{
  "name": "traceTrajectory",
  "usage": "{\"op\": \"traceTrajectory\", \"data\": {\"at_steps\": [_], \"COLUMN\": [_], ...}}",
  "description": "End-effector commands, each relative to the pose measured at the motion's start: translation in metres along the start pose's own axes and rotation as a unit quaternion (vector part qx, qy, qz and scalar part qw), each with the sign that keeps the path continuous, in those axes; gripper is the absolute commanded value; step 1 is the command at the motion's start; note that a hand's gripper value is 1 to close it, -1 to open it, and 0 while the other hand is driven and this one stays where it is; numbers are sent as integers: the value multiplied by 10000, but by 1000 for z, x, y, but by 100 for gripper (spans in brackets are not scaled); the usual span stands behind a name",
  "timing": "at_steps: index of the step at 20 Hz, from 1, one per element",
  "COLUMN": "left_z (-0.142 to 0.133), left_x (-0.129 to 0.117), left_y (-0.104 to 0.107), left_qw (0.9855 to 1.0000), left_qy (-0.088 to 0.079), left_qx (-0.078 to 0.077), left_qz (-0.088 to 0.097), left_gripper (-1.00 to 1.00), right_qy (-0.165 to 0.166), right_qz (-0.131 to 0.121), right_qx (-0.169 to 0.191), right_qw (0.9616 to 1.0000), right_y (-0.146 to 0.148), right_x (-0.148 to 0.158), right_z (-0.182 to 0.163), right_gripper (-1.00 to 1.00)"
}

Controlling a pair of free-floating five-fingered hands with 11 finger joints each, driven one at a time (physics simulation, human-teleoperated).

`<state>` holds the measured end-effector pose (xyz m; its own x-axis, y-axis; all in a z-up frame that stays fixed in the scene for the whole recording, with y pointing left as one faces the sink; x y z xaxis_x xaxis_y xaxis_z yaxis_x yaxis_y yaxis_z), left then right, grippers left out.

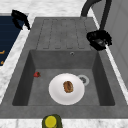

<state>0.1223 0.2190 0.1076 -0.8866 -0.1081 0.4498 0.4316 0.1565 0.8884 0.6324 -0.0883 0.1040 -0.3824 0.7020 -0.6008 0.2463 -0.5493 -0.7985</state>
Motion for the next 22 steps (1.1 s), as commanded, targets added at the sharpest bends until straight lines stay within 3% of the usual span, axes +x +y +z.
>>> {"op": "traceTrajectory", "data": {"at_steps": [1,6,11,14,16,18,19,22], "left_z": [0,0,0,0,0,0,0,0], "left_x": [0,0,0,0,0,0,0,0], "left_y": [0,0,0,0,0,0,0,0], "left_qw": [10000,10000,10000,10000,10000,10000,10000,10000], "left_qy": [0,0,0,0,0,0,0,0], "left_qx": [0,0,0,0,0,0,0,0], "left_qz": [0,0,0,0,0,0,0,0], "left_gripper": [0,0,0,0,0,0,0,0], "right_qy": [109,188,214,349,271,181,220,427], "right_qz": [-524,-888,-832,-1184,-1131,-863,-898,-1436], "right_qx": [-148,-480,-739,-1020,-1035,-1047,-1105,-1257], "right_qw": [9985,9947,9936,9871,9878,9906,9896,9807], "right_y": [13,12,14,26,18,15,15,20], "right_x": [1,-2,-2,-5,-4,0,-1,-3], "right_z": [13,17,15,13,16,18,19,21], "right_gripper": [100,100,100,100,100,100,100,100]}}
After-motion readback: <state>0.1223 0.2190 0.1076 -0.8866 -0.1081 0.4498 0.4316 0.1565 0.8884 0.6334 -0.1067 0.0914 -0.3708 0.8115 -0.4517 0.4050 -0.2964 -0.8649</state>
